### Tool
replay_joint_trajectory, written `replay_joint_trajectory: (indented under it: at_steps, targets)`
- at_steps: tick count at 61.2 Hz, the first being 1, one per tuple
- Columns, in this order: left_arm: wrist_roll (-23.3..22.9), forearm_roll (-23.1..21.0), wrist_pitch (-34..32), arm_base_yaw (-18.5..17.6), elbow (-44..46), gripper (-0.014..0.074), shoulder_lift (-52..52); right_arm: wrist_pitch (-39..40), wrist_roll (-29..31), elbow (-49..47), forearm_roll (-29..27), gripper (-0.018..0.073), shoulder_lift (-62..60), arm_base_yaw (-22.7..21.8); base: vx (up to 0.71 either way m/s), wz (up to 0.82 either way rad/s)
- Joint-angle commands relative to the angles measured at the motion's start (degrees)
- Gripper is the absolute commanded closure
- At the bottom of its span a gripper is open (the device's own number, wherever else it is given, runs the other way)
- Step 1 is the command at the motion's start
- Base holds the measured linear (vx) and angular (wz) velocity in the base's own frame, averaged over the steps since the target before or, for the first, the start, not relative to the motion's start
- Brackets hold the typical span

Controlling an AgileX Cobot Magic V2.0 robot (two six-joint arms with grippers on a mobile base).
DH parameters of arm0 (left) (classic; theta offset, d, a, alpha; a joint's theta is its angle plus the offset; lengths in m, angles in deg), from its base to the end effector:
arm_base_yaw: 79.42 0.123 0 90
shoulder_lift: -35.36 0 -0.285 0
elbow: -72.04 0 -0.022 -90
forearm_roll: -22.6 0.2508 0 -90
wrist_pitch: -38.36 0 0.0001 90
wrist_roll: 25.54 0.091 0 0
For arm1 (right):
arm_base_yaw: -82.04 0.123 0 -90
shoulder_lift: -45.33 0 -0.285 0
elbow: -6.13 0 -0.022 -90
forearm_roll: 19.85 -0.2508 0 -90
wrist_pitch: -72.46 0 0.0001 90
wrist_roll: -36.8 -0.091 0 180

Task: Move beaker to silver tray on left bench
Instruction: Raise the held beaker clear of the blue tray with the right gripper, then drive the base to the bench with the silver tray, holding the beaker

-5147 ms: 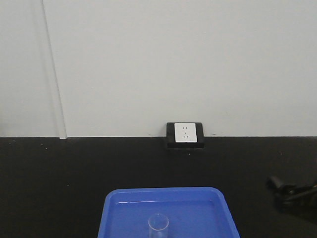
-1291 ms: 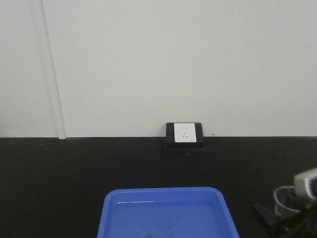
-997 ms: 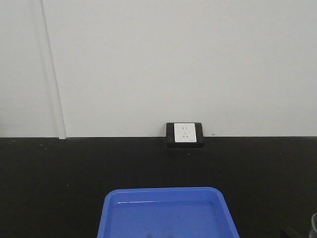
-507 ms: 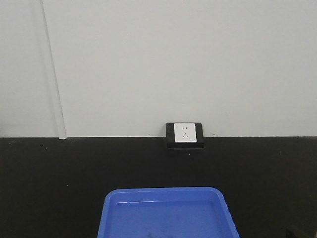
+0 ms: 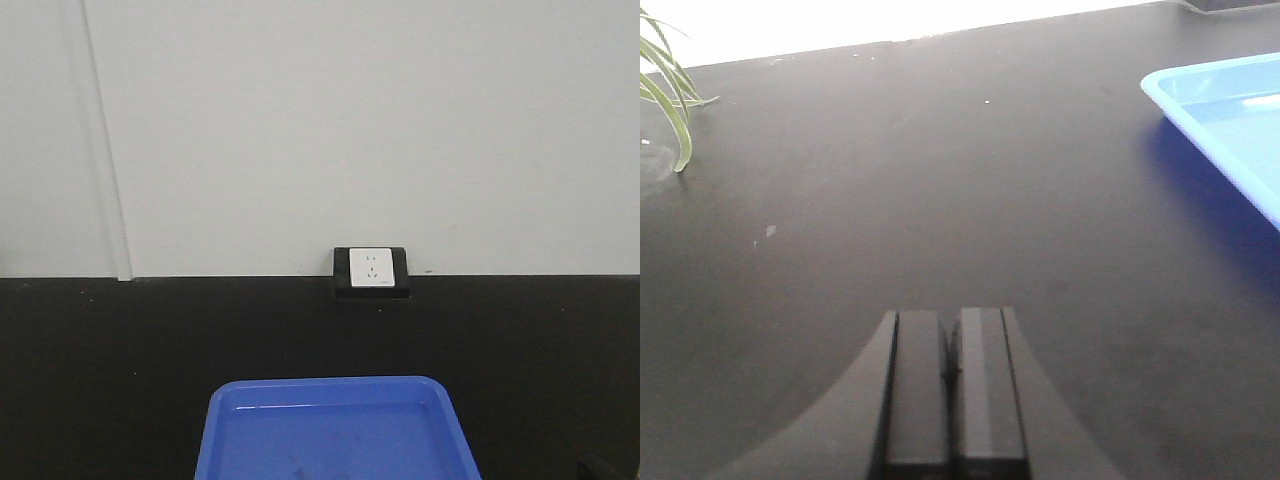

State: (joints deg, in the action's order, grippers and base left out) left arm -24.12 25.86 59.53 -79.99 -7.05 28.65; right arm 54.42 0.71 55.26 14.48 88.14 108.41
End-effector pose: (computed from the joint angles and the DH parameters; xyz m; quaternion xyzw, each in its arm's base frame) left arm 0.0525 0.0014 0.1700 0.0292 0.8030 0.0285 0.5946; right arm 0.1217 0.0426 0.3039 -0.1105 0.7948 0.0825 0.5910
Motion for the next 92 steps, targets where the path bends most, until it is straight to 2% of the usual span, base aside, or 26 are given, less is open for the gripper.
replay_joint_trajectory:
  at_steps: [1, 58, 92]
  targets:
    - [-0.10, -0.16, -4.29, -0.33, -1.14, 0.0595, 0.46, 3.72, 0.01, -1.79, 1.27, 0.0571, -0.12, -0.11, -0.02, -0.03]
    - [-0.10, -0.16, -4.29, -0.33, -1.14, 0.0595, 0.46, 3.72, 0.01, -1.79, 1.27, 0.0571, -0.12, -0.11, -0.12, -0.09]
    - [-0.10, -0.16, -4.29, -0.33, -1.14, 0.0595, 0.46, 3.72, 0.01, -1.79, 1.27, 0.0571, -0.12, -0.11, -0.25, 0.08]
